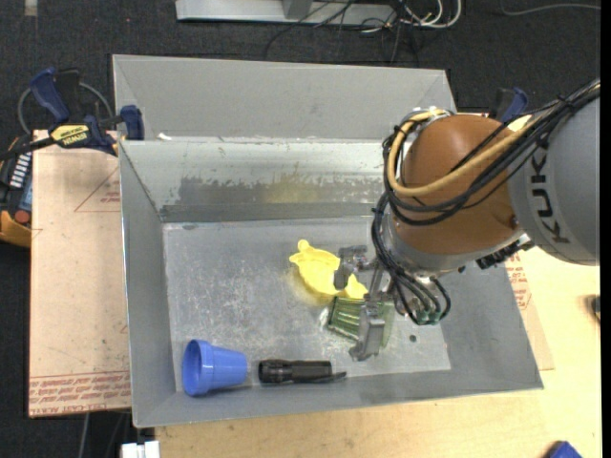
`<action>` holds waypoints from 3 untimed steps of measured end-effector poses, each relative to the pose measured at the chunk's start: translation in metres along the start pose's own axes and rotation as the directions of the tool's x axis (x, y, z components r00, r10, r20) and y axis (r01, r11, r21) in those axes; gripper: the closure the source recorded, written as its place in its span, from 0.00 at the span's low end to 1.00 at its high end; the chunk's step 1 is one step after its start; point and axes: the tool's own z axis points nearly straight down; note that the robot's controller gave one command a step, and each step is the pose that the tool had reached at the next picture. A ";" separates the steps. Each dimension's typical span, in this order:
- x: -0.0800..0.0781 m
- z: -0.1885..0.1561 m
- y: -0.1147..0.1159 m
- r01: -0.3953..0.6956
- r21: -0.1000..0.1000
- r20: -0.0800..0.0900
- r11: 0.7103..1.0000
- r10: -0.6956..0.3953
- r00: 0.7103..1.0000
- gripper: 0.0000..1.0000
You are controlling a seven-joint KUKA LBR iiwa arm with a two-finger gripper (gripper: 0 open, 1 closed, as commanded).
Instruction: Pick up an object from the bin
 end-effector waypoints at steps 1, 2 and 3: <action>-0.002 -0.004 0.000 -0.003 -0.001 0.008 1.000 0.003 1.000 0.00; -0.059 0.114 -0.042 0.103 0.000 0.008 0.995 -0.103 0.995 0.00; -0.107 0.067 -0.047 -0.095 -0.003 0.008 0.995 0.095 0.995 0.00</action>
Offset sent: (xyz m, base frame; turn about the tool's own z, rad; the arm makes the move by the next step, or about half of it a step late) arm 0.0714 -0.0546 -0.1512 -0.1343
